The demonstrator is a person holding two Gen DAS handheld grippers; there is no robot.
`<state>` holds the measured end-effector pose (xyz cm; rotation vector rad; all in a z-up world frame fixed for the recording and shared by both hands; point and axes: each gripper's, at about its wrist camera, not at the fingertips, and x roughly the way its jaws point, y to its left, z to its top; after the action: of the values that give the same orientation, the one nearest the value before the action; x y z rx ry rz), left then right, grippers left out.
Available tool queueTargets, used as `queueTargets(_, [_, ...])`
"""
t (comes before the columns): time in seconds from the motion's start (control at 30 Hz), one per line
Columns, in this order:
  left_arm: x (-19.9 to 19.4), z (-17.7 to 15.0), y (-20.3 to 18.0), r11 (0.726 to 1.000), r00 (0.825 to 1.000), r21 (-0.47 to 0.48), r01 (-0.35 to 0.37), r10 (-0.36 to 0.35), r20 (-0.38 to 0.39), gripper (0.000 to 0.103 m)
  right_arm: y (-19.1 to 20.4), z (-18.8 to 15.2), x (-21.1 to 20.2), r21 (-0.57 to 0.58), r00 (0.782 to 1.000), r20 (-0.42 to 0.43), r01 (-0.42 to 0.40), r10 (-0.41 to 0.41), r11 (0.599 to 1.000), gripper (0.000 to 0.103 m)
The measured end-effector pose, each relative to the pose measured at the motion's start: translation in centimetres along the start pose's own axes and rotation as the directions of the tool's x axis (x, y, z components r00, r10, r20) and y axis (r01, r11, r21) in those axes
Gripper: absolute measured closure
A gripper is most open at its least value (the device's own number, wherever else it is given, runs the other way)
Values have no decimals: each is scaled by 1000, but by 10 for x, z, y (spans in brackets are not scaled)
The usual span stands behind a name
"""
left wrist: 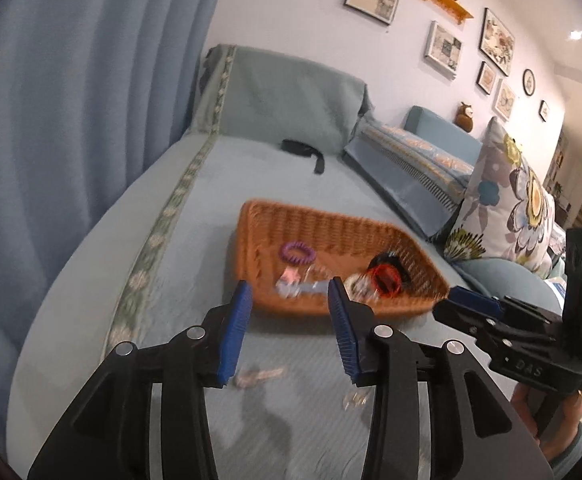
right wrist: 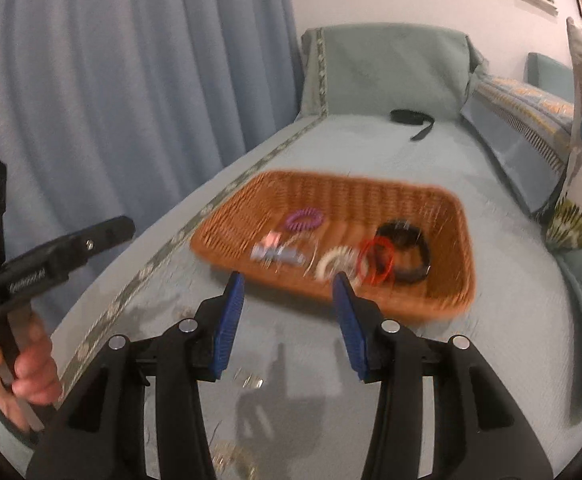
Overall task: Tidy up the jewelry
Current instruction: 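Grasp the silver hair clip with left tool while right tool grasps gold earring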
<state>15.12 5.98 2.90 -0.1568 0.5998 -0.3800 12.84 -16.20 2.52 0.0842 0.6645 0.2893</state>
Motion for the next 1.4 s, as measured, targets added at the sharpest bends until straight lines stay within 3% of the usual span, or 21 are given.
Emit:
queueTargets(0.2, [29,-32,27,999,992,-32,-26,22,-127,65,12,-38,21,8,995,-91,-37,37,999,61])
queueTargets(0.27, [42,-40,32,999,986,-33,-27,21,-167,65,15,-45,27,3,992,-115,-42,42,999,65])
queueTargets(0.5, [72,-53,39,999,970,-29,-23,16,-242,65,19,-72,57,-11,975,-219,-46,43,999,66])
queueTargets(0.9, [68,-69,-3,987,952,144,64,-18,-306,66,20,-72,56,-14,974,-223,-54,49,998,67])
queueTargets(1.03, [68,-69,-8,979,958,201,-22,78,-275,64,20,-70,56,-12,974,-219,-58,54,998,67])
queueTargets(1.17, [79,-63,4,987,953,151,-59,101,-286,64,19,-70,54,-9,975,-214,-63,59,998,67])
queueTargets(1.4, [93,-63,2,984,949,156,-83,126,-290,66,27,-68,64,-57,973,-229,-43,29,997,67])
